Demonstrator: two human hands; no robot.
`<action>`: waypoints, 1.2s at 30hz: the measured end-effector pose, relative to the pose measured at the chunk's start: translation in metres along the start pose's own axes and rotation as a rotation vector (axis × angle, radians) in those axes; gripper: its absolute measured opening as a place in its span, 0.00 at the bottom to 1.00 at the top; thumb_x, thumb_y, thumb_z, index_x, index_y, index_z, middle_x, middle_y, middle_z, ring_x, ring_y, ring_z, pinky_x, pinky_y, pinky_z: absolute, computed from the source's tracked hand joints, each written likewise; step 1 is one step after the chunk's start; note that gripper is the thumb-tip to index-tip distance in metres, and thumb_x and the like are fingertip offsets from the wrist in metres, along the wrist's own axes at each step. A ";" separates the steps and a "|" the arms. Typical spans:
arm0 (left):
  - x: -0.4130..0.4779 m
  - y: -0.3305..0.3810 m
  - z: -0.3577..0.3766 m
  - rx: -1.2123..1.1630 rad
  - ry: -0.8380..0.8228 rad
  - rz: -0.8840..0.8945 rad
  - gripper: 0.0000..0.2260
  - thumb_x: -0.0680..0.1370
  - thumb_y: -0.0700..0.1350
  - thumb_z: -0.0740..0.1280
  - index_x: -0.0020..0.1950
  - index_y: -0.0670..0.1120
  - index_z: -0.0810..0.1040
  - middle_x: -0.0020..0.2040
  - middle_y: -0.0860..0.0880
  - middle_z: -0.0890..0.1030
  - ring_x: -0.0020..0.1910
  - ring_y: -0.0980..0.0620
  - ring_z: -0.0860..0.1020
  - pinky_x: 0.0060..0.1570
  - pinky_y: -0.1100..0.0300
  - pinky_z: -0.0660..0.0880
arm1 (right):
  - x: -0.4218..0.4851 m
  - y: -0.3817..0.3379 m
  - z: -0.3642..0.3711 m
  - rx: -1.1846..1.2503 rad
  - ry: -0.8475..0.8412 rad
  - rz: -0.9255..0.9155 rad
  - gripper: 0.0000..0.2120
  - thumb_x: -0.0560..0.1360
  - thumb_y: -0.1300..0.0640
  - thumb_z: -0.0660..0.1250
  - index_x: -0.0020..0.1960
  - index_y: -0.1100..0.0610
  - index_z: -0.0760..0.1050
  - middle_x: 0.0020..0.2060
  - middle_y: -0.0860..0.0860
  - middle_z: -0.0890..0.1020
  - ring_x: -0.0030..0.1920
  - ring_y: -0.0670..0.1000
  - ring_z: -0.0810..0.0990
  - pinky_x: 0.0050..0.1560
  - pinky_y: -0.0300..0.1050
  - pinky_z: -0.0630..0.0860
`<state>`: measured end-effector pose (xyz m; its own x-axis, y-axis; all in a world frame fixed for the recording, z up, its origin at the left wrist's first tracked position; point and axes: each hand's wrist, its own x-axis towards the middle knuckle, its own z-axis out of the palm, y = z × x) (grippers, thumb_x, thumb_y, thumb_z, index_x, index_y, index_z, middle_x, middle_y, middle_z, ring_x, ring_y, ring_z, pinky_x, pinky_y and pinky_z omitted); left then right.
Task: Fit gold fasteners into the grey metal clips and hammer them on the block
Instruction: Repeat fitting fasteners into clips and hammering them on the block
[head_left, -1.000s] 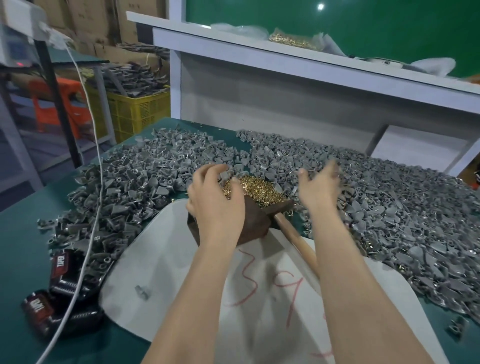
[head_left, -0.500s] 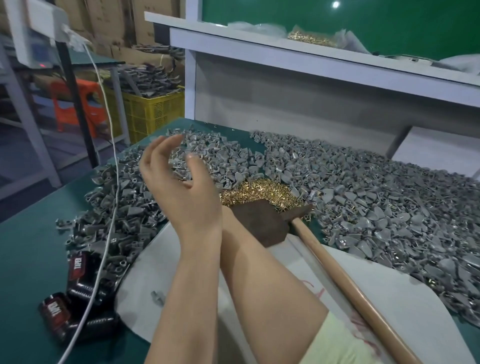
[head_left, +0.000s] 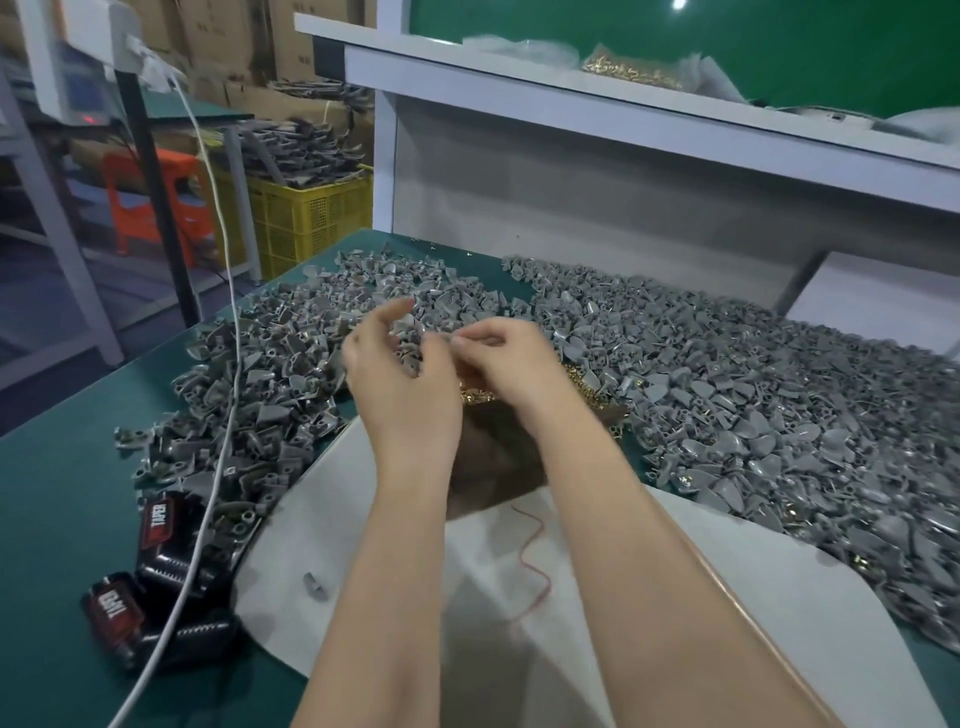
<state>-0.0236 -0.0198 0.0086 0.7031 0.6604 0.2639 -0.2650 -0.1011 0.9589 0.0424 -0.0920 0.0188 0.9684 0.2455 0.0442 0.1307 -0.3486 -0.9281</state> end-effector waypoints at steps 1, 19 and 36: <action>-0.001 -0.002 0.002 0.023 -0.078 -0.002 0.12 0.78 0.38 0.63 0.58 0.52 0.74 0.60 0.50 0.73 0.56 0.56 0.72 0.56 0.67 0.67 | -0.006 0.005 -0.014 0.084 -0.007 0.008 0.03 0.76 0.63 0.66 0.46 0.59 0.79 0.38 0.55 0.83 0.39 0.53 0.82 0.44 0.45 0.80; -0.023 -0.009 0.024 0.161 -0.547 0.065 0.15 0.76 0.50 0.69 0.62 0.52 0.76 0.51 0.56 0.81 0.50 0.60 0.78 0.51 0.66 0.73 | -0.058 0.019 -0.058 0.360 0.093 0.106 0.11 0.77 0.69 0.60 0.51 0.55 0.75 0.42 0.58 0.84 0.38 0.50 0.83 0.37 0.40 0.79; -0.009 -0.016 0.019 -0.143 -0.109 -0.208 0.09 0.79 0.38 0.60 0.56 0.48 0.73 0.46 0.57 0.79 0.45 0.68 0.77 0.40 0.75 0.70 | 0.045 0.031 -0.008 -0.920 -0.029 0.404 0.25 0.72 0.46 0.67 0.64 0.57 0.71 0.55 0.56 0.77 0.56 0.58 0.77 0.60 0.56 0.73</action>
<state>-0.0132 -0.0385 -0.0069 0.8169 0.5711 0.0800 -0.1926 0.1394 0.9713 0.0922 -0.0991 -0.0053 0.9724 -0.0281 -0.2315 -0.0816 -0.9710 -0.2249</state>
